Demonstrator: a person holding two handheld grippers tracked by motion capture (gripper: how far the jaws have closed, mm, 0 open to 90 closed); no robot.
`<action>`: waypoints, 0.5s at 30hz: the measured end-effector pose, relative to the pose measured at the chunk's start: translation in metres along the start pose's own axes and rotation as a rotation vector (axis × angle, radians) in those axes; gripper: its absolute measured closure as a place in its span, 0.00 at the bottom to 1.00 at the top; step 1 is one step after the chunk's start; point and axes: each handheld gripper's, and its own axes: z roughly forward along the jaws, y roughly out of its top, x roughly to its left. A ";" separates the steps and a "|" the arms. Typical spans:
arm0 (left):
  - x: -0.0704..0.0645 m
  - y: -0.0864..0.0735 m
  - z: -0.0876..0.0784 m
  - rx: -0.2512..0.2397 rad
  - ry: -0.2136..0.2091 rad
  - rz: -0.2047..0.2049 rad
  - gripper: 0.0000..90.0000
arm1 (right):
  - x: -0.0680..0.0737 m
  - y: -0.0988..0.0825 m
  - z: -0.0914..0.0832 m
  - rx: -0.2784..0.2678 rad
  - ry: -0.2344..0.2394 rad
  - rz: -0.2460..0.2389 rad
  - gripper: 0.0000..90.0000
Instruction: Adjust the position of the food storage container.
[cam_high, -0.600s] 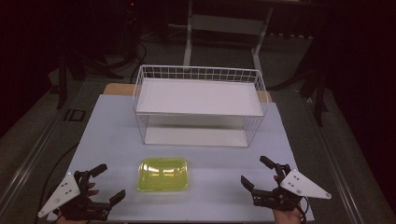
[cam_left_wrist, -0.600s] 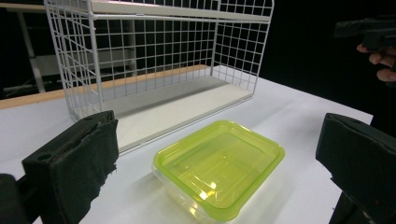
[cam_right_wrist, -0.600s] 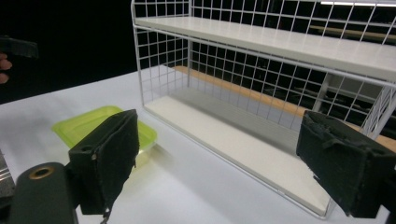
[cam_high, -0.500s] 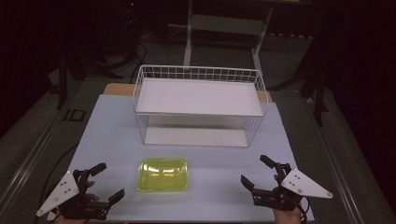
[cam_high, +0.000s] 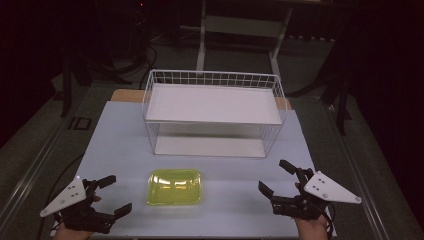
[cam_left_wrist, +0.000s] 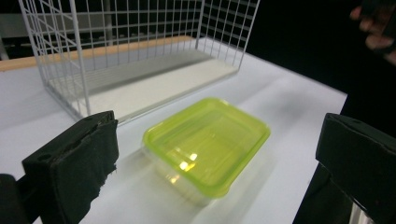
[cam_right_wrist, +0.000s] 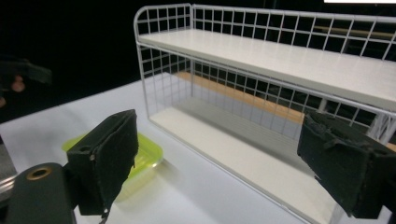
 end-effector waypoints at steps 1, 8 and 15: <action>0.001 -0.001 0.000 0.015 0.009 0.007 0.00 | 0.000 0.000 0.000 -0.005 0.001 -0.004 0.14; 0.010 -0.006 0.002 0.082 0.013 0.055 0.21 | 0.000 -0.001 -0.001 -0.021 0.016 0.017 0.14; 0.020 -0.014 0.010 0.153 -0.026 0.056 0.60 | 0.000 -0.006 0.002 -0.011 0.024 0.020 0.14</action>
